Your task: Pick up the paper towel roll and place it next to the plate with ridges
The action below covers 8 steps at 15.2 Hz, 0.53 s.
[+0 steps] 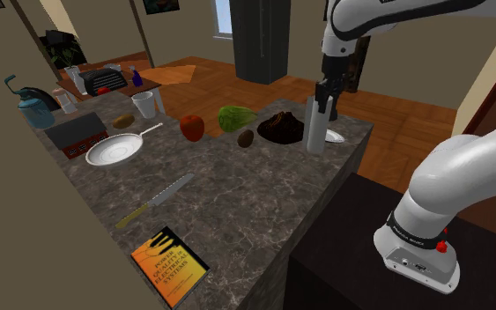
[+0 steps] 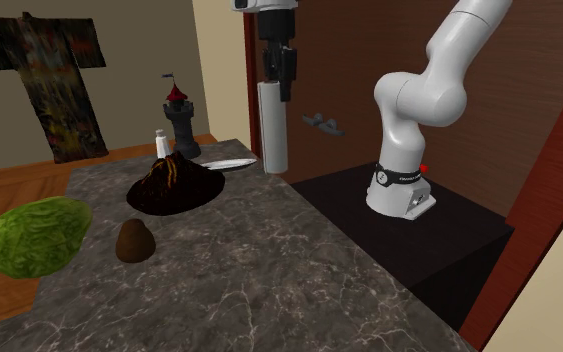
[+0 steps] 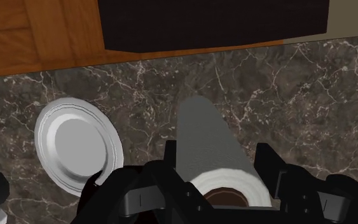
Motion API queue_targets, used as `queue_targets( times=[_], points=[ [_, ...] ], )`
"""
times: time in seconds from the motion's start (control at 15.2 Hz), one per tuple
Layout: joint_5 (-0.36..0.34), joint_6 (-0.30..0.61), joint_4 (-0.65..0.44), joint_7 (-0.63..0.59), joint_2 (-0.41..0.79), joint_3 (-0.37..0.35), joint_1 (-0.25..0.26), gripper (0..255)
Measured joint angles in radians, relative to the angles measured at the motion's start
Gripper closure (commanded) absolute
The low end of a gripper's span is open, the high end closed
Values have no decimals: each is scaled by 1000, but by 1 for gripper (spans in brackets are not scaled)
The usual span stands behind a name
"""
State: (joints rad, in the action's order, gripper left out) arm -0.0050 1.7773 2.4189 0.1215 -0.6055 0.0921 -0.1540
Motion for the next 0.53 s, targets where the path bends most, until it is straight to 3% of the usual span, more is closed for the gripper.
queue_targets(
  times=[0.53],
  points=[
    [-2,113,95,5,18,5,-1,255]
  ],
)
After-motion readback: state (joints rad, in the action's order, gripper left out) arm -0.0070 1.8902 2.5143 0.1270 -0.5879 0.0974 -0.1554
